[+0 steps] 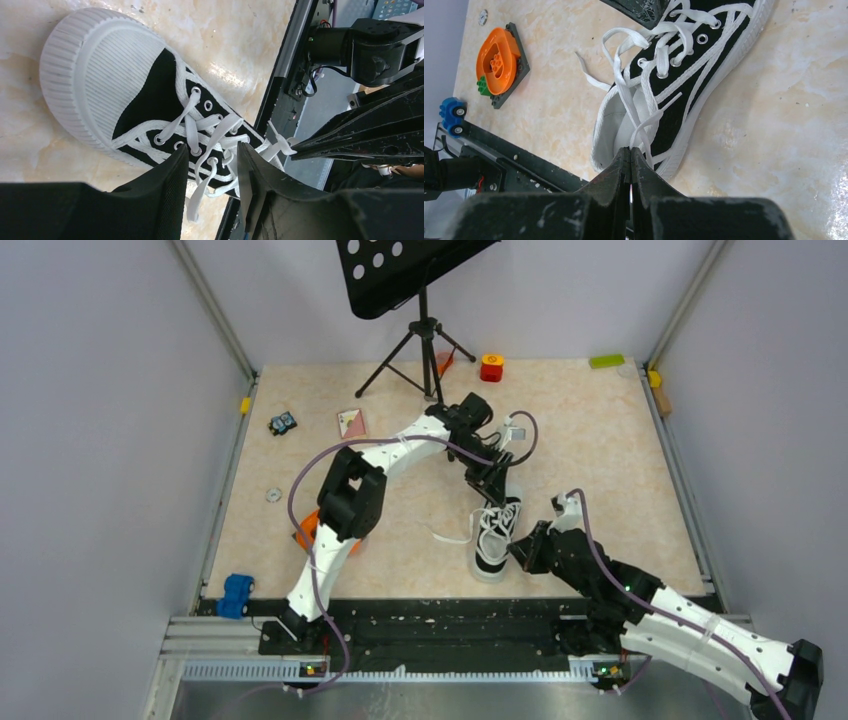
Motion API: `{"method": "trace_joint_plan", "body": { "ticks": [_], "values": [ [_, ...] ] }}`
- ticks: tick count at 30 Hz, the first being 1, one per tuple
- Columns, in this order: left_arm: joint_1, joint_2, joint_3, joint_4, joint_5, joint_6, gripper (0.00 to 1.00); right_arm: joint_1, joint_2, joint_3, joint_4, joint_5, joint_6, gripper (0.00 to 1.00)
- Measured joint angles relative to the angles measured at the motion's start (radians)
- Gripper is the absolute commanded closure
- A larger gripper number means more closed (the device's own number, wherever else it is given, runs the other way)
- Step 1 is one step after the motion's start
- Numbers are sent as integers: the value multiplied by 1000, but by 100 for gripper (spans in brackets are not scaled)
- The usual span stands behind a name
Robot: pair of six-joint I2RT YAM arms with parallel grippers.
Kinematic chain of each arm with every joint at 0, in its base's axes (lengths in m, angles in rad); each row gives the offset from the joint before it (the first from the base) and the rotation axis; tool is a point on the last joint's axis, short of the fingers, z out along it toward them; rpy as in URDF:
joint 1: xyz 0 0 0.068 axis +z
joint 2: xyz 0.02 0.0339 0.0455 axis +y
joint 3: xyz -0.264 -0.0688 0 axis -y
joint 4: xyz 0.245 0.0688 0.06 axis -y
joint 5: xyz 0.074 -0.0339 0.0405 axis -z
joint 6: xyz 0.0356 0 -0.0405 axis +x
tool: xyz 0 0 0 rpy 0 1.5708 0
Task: Tie the shoes
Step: Cross the shoelace with the shoelace.
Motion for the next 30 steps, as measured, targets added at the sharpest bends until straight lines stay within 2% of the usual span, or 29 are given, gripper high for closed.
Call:
{"method": "trace_joint_plan", "body": {
  "ticks": [5,10,17,26,28,30],
  "values": [
    [-7,2,1,0,16,0,59,0,9,0,2,0,0,100],
    [-12,2,1,-1,26,3,54,0,12,0,2,5,3,100],
    [-12,2,1,-7,21,6,62,-1,-9,0,0,39,3,100],
    [-12,2,-29,-27,-26,32,64,-28,-24,1,0,44,0,100],
    [-12,2,-32,-33,-28,33,68,-40,-24,2,2,40,-3,100],
    [-12,2,-34,-34,-27,32,80,-48,-22,2,4,34,-5,100]
  ]
}}
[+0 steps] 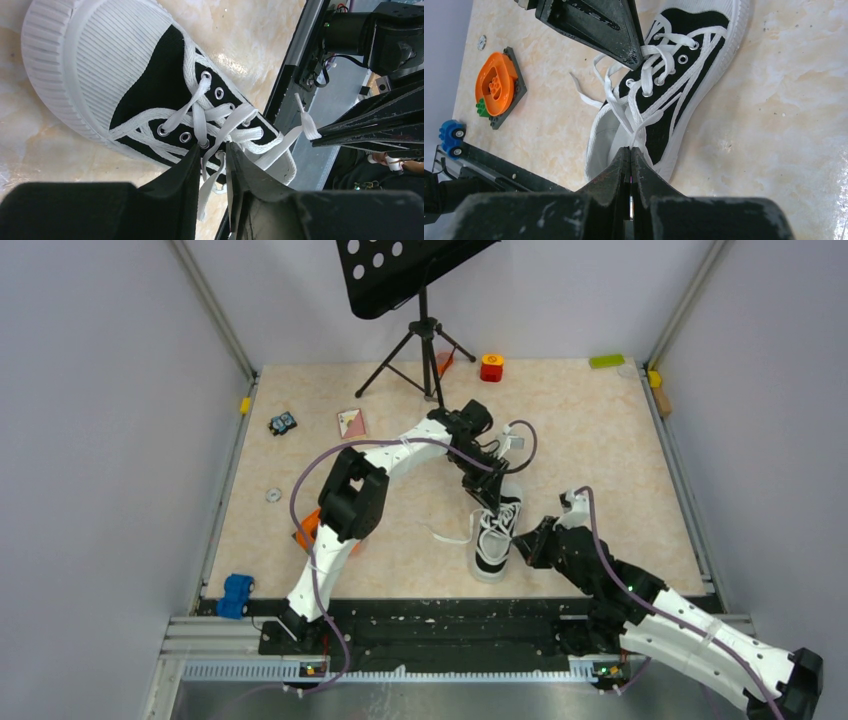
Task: Tie the shoes
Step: Cross the shoelace with the shoelace.
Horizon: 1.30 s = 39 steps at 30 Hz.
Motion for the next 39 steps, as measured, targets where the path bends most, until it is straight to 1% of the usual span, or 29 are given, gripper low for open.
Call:
{"method": "trace_joint_plan", "body": {
  "ticks": [2,3,11,18,20,22,28,30,34,39],
  "values": [
    [0,0,-3,1,1,-5,95,-7,3,0,0,-8,0,100],
    [-1,0,-5,3,2,-8,100,-8,3,0,0,-10,0,100],
    [-1,-3,-34,55,6,-56,100,-14,18,1,22,-36,-2,100],
    [2,-77,-154,160,7,-129,100,-52,27,21,30,-51,-27,100],
    [2,-116,-197,188,3,-146,100,-67,28,35,32,-62,-35,100],
    [2,-170,-274,243,-2,-177,100,-79,31,43,36,-71,-43,100],
    [-1,-328,-538,459,-19,-353,100,-93,80,71,29,-90,-61,100],
    [-4,-356,-575,503,-32,-395,100,-98,91,79,31,-103,-70,100],
    [-9,-377,-580,559,-53,-435,100,-104,119,80,51,-159,-77,100],
    [-11,-372,-535,558,-69,-444,100,-104,143,80,64,-214,-78,100]
  ]
}}
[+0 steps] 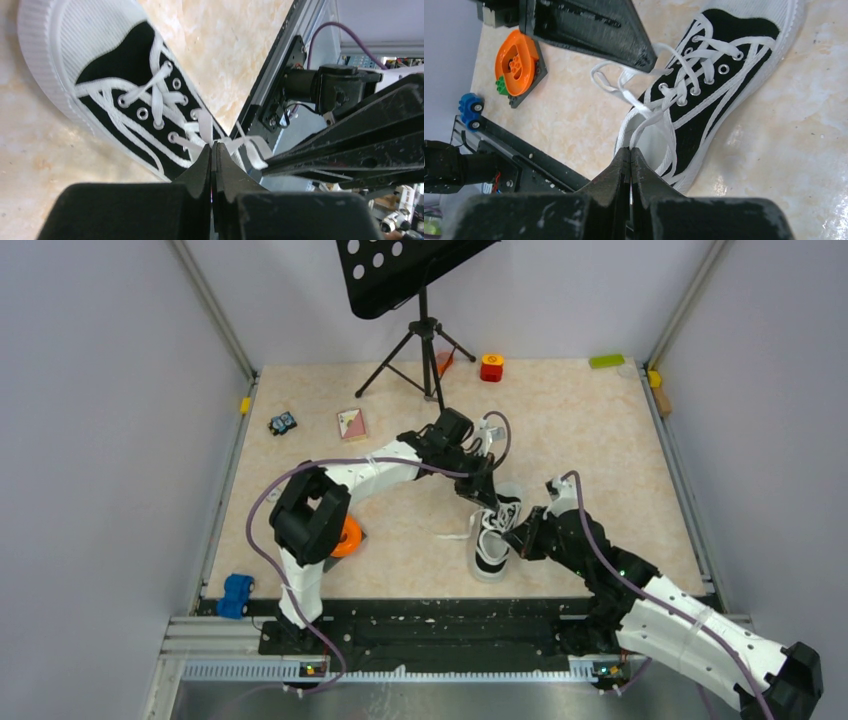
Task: Tie the shoes
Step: Cross the shoelace with the shoelace.
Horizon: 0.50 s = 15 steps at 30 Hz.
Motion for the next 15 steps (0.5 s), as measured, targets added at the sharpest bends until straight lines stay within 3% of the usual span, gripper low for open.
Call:
{"method": "trace_joint_plan", "body": {
  "ticks": [15],
  "values": [
    [4,56,86,-37,-27,32,100,-1,9,0,2,-60,-19,100]
  ]
}}
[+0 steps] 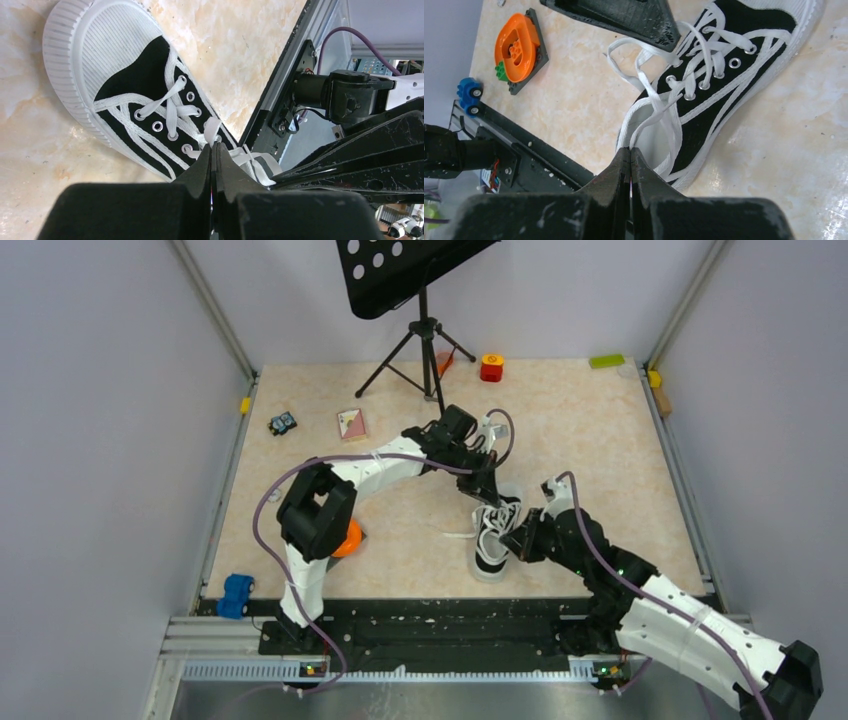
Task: Tie the shoes
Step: Cross the shoelace with the shoelace.
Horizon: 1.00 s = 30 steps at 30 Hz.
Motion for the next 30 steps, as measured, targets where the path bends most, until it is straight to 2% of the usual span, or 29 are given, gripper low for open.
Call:
{"method": "trace_joint_plan", "body": {
  "ticks": [3,8,12,18,25,30],
  "values": [
    [3,0,1,-10,0,16,100,-27,18,0,0,-23,-21,100],
    [14,0,1,-19,23,34,100,-217,109,1,11,-196,-61,100],
    [29,0,-3,1,75,34,100,-291,166,10,26,-305,-77,100],
    [44,6,-4,3,99,35,100,-299,200,48,73,-412,-92,100],
    [45,8,-8,4,99,41,100,-299,145,48,116,-456,-90,100],
    [45,8,-14,3,109,47,100,-299,183,48,174,-470,-86,100]
  ]
}}
